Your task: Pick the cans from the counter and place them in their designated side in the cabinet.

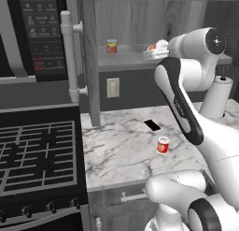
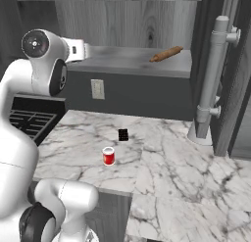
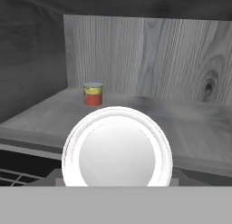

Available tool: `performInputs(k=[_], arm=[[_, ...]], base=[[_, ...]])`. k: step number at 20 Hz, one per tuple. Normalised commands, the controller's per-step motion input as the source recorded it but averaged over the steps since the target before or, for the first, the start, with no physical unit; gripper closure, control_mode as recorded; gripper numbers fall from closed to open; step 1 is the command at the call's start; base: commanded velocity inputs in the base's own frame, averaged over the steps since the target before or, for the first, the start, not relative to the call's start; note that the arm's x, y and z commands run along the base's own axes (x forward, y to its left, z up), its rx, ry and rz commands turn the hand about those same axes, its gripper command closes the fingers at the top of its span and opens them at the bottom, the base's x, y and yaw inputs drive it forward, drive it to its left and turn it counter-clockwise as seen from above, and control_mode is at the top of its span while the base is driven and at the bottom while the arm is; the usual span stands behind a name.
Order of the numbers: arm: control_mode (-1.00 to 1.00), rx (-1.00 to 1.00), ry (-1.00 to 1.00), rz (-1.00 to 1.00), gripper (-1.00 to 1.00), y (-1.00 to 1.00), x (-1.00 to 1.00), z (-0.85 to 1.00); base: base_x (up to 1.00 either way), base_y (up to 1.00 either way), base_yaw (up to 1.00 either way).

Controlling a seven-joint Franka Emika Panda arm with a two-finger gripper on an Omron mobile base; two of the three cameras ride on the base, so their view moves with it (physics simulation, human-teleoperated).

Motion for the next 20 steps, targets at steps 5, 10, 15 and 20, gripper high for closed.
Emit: performInputs(k=[5, 10, 15, 20], arm=[[-1.00, 0.00, 0.02, 0.01, 1.00, 0.11, 0.18, 0.00], [-1.00, 0.00, 0.01, 0.00, 1.00, 0.14, 0.10, 0.00], [-1.00, 0.00, 0.02, 0.00, 1.00, 0.12, 0.16, 0.00], [-1.00, 0.00, 0.01, 0.00, 1.00, 0.04, 0.26, 0.00]], base=[[0.00, 0.00, 0.00], [0.00, 0.00, 0.00], [0.00, 0.00, 0.00], [0.00, 0.00, 0.00]])
